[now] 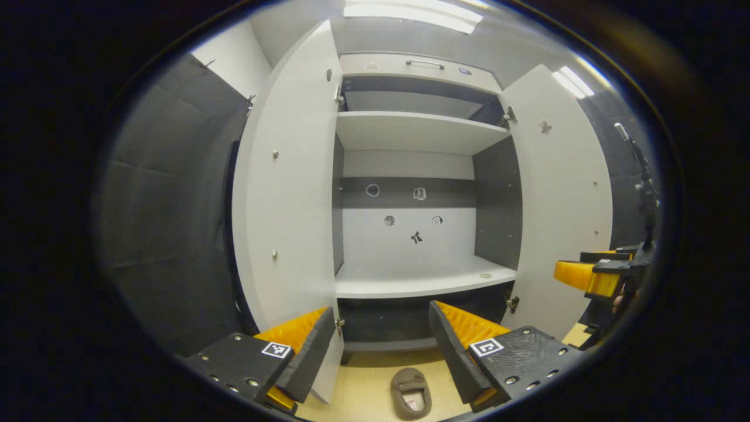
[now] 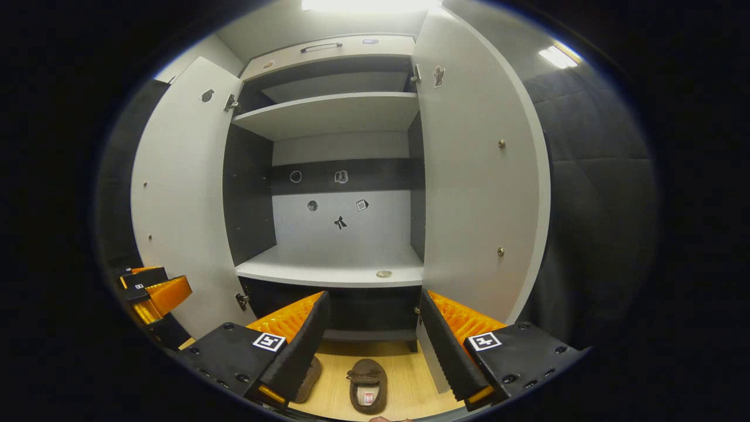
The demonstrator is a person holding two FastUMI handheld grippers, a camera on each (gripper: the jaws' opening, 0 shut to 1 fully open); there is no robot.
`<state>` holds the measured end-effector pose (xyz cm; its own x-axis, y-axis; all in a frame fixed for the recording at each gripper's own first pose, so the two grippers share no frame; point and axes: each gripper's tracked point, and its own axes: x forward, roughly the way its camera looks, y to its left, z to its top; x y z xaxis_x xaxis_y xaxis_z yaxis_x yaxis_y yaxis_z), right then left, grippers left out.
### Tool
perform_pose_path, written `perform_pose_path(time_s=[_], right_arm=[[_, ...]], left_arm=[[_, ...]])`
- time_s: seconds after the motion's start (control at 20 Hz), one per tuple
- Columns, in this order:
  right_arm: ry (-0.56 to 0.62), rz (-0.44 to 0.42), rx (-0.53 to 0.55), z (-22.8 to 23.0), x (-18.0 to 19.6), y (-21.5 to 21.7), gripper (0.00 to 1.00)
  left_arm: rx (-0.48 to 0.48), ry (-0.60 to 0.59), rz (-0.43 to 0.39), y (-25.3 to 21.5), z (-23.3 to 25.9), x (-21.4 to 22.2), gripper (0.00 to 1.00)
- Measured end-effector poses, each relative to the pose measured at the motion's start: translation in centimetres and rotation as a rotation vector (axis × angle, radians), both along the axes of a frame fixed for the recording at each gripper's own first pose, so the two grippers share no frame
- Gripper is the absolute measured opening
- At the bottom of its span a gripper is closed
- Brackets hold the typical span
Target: Grab one shoe with the right hand and put it into the shoe cabinet, grab the other shoe with the left hand and put it into the shoe cabinet; then close the right door with the right hand and the left door with the left hand.
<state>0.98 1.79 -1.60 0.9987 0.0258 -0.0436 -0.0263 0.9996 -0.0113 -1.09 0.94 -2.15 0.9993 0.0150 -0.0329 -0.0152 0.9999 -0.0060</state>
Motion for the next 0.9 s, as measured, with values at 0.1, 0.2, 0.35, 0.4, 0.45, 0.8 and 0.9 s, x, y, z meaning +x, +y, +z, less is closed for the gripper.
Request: perform_pose_path(time_s=[0.1, 0.2, 0.35, 0.4, 0.45, 0.8, 0.9], right_arm=[[0.002, 0.002, -0.013, -0.1, 0.0, 0.0, 0.97], [0.016, 0.011, -0.014, -0.2, 0.2, 0.1, 0.95], [0.041, 0.027, -0.011, -0.6, 0.4, 0.5, 0.97], [0.047, 0.029, -0.012, -0.6, 0.5, 0.6, 0.97], [0.056, 0.028, -0.014, -0.8, 0.6, 0.5, 0.97], [0.221, 0.049, 0.016, -5.4, 1.4, 1.3, 0.97], [0.29, 0.076, 0.012, -7.8, 1.3, 1.8, 0.97]], left_arm=[[0.003, 0.001, 0.002, 0.2, -0.2, -0.1, 0.94], [0.005, 0.003, 0.004, 0.3, -0.4, -0.3, 0.93], [-0.005, 0.011, 0.004, 0.3, -0.8, -0.2, 0.94], [-0.009, 0.012, 0.003, 0.3, -0.9, -0.3, 0.94], [-0.013, 0.013, 0.002, 0.2, -1.0, -0.3, 0.94], [-0.016, 0.022, -0.02, -0.9, -1.6, -0.6, 0.94], [-0.019, 0.027, -0.027, -1.3, -1.9, -0.8, 0.94]])
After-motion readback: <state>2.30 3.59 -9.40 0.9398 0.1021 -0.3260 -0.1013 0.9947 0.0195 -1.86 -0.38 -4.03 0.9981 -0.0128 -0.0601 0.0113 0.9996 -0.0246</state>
